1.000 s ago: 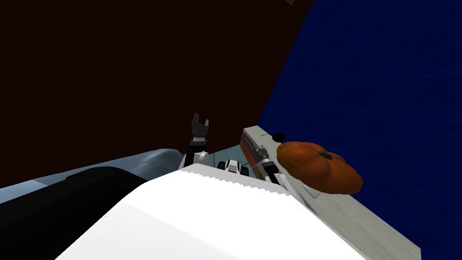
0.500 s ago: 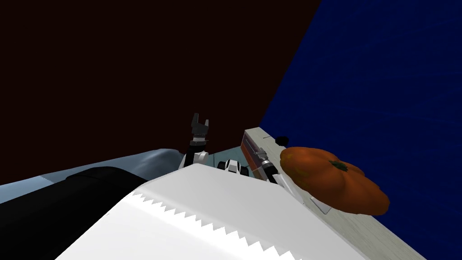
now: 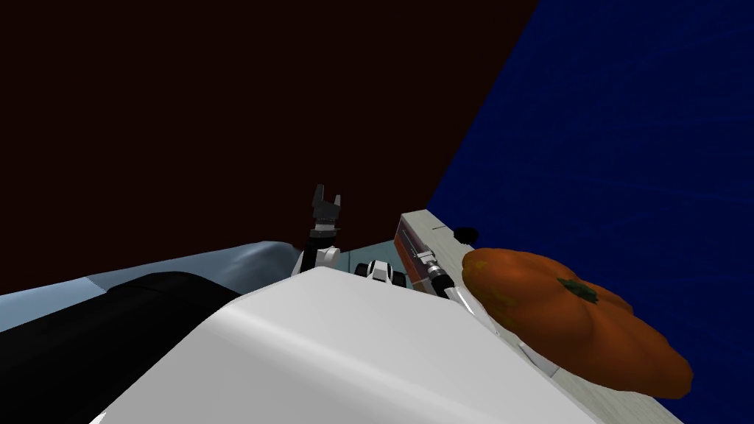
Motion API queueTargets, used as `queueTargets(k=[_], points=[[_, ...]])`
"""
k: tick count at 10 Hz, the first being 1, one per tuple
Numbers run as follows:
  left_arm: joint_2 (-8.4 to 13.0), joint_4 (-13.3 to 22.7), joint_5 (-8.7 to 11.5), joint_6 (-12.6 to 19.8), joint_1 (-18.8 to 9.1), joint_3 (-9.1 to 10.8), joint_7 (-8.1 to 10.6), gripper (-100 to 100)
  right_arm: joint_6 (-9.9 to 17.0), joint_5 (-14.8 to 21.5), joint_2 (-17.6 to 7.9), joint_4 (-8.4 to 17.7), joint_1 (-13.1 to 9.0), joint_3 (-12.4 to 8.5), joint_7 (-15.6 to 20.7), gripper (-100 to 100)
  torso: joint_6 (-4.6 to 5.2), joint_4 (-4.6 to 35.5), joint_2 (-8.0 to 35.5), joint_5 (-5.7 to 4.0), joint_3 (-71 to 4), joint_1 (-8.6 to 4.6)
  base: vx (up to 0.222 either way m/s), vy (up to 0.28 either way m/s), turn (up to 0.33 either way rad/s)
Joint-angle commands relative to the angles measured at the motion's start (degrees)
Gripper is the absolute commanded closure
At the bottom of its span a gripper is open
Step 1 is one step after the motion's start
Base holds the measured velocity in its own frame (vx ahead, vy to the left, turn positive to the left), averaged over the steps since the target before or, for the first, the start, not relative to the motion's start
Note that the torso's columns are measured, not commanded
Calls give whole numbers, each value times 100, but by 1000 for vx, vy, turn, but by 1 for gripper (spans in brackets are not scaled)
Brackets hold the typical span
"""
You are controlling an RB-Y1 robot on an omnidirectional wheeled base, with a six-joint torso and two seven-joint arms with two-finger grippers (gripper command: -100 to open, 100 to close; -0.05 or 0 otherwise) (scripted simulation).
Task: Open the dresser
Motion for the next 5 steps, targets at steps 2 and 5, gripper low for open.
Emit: queueTargets(k=[2, 5], points=[[0, 0, 0, 0, 0, 0, 0, 0, 126, 573, -217, 369, -33, 147, 389, -100, 0, -1, -2, 0, -2, -1, 35, -18, 95], [0, 0, 0, 0, 0, 0, 0, 0, 204, 1044, -409, 702, -74, 279, 727, -100, 2, -2, -4, -2, -2, -4, 34, -29, 120]])
